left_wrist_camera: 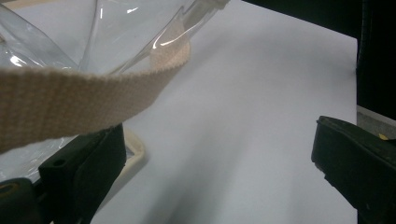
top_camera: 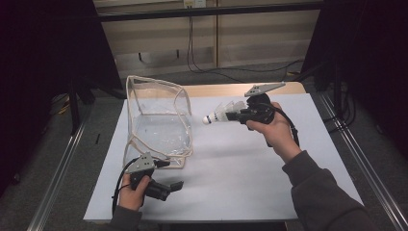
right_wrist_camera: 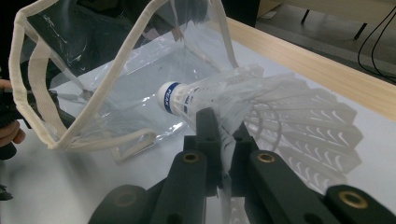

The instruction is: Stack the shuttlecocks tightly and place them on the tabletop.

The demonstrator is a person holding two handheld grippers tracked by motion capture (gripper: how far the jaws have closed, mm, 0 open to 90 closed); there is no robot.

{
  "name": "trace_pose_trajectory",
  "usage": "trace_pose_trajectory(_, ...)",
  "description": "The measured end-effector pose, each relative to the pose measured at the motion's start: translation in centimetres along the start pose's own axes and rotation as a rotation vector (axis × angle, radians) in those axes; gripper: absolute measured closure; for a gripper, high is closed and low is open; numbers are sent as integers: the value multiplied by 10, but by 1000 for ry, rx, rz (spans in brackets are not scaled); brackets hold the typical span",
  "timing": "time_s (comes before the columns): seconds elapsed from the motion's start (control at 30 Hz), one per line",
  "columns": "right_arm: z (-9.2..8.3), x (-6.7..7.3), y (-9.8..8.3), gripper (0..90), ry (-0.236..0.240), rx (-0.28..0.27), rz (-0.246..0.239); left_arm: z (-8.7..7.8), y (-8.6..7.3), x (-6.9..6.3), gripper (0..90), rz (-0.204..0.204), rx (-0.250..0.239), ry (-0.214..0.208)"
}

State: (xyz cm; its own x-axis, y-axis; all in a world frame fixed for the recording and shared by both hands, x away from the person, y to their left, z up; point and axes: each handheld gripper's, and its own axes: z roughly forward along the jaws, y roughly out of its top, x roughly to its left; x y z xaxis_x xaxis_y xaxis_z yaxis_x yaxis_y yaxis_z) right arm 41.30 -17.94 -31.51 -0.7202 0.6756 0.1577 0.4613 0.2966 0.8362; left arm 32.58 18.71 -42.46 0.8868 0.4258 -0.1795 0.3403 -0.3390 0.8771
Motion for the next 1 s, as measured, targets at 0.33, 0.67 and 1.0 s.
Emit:
trace_pose_trajectory(0.33,3,3,12,879,5,-1,-8,0,-1,0,33,1,10,-7)
trace_pose_trajectory(0.67,0,7,25,879,10,-6,-26,0,0,1,33,0,0,-4)
trace_pose_trajectory(1.0,1,12,30,878,12,-12,-36,2,1,2,34,-5,-8,-15)
